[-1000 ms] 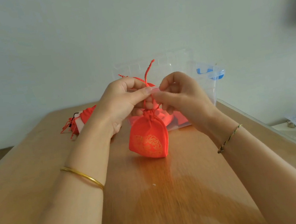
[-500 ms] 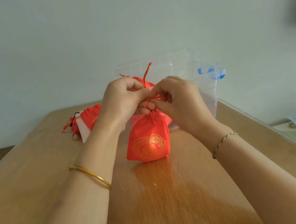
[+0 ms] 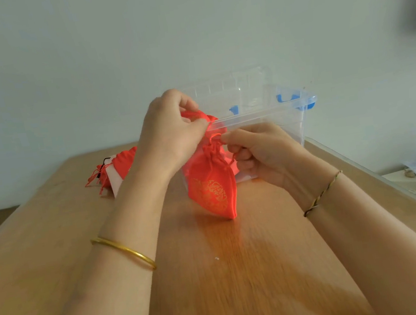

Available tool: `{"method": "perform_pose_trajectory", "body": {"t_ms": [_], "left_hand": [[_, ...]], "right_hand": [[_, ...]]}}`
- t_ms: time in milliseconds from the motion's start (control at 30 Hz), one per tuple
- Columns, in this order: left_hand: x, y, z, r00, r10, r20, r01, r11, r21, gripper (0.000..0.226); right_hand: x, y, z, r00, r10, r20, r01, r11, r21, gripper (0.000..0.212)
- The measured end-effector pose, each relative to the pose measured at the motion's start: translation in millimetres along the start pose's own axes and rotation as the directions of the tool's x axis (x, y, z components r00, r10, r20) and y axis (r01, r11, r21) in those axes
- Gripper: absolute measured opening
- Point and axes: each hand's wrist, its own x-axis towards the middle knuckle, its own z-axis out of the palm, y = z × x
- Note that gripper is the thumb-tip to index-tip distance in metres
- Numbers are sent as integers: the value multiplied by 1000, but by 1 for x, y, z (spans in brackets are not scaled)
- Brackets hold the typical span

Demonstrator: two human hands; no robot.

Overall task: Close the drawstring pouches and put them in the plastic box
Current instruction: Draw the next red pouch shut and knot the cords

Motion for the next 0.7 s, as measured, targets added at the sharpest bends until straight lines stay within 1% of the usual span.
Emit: {"method": "perform_pose_trajectory", "body": {"t_ms": [33,67,133,233,300,400,533,700], "left_hand": [[1,-1,-4,1000,15,-14,-15,1000,5,14],[0,-1,-8,1000,24,7,-24,999,-24,13],[-3,2,-10,993,69,92,-65,997,-42,11],[-6,6,-4,973,167,158,-180,981,74,10],[-5,6,1,971,194,142,-216,963,160,12],[-3,2,3,972,205,111,-226,946,233,13],[-2,0,3,968,226,109,-247,935,256,10],[0,-3,5,961,250,117,-273,921,279,9]], "right_hand": [[0,-1,-1,1000,27,-2,-27,998,54,26],[0,-1,-1,999,51,-3,-50,993,105,25],[0,-2,-2,997,79,3,-78,982,175,24],[0,-3,-2,995,101,28,-104,973,206,23],[0,-4,-3,992,118,48,-126,965,231,24],[0,-6,-5,986,134,97,-157,943,293,23],[1,-6,-7,984,114,138,-149,948,281,19],[3,-6,-12,990,47,134,-75,974,214,21]]}}
